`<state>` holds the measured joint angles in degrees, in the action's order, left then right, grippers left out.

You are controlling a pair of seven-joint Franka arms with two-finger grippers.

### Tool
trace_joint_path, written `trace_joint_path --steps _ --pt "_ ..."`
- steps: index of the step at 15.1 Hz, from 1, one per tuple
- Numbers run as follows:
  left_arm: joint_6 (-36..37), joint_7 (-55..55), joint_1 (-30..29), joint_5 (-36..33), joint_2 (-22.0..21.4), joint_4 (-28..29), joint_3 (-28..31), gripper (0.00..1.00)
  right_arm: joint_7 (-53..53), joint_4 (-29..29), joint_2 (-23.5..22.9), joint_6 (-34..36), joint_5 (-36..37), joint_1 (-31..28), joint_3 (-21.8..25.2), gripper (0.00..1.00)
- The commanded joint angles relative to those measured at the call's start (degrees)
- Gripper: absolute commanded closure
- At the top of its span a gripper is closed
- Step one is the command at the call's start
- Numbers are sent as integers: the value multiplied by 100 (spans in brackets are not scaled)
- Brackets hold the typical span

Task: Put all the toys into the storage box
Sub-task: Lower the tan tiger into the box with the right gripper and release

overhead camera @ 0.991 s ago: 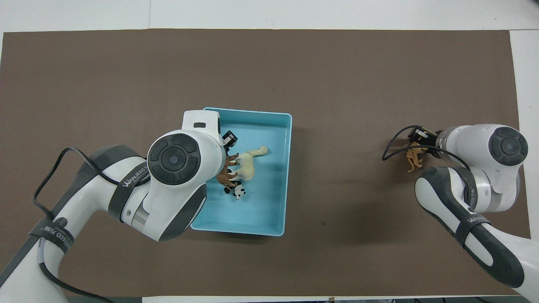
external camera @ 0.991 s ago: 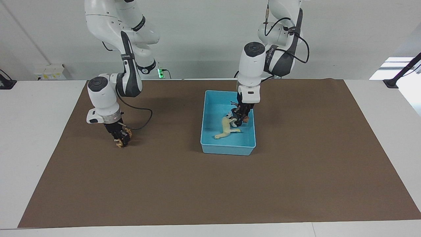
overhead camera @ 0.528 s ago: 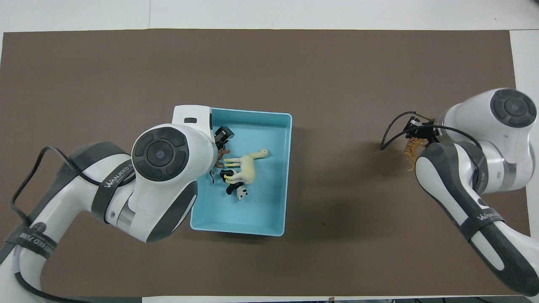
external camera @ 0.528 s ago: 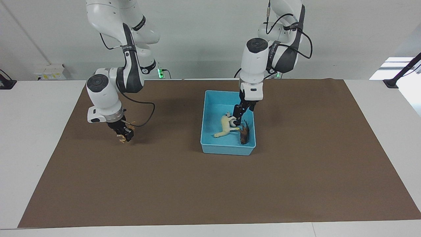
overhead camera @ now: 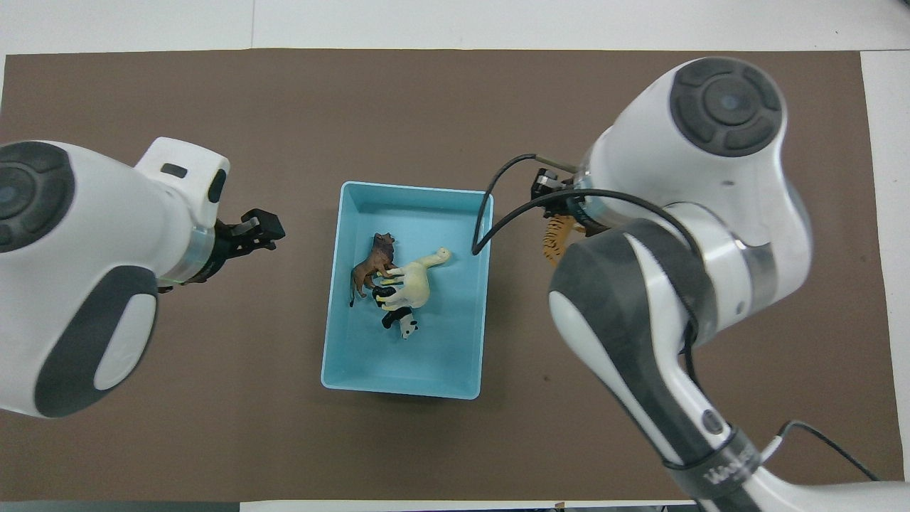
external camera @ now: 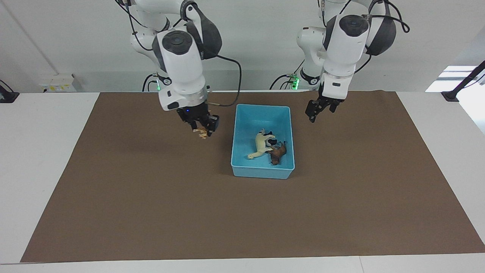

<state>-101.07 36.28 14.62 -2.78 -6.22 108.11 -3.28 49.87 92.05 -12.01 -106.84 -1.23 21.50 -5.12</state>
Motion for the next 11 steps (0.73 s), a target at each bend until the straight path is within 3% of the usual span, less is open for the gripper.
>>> trace_joint_path --steps 1,4,6,8,9,11 --pt "806 -1295 -459 120 41 -562 -33 0 242 31 -284 -590 -97 616 28 100" --pt "1098 -2227 -627 111 42 -782 -33 0 532 295 -617 -1381 -80 1197 28 100" --pt "1212 -2528 -759 119 50 -836 -33 0 760 313 -1073 -1742 8 1557 46 100" --pt "1370 -3053 -977 111 50 -845 -15 0 823 410 -1110 -1867 35 1603 55 98" --pt "1432 -3326 -1075 111 77 -845 -6 0 866 393 -1102 -1850 35 1629 63 1" --pt "1380 -3373 -1172 102 138 -871 -6 0 1233 279 -1102 -1841 17 1621 64 0"
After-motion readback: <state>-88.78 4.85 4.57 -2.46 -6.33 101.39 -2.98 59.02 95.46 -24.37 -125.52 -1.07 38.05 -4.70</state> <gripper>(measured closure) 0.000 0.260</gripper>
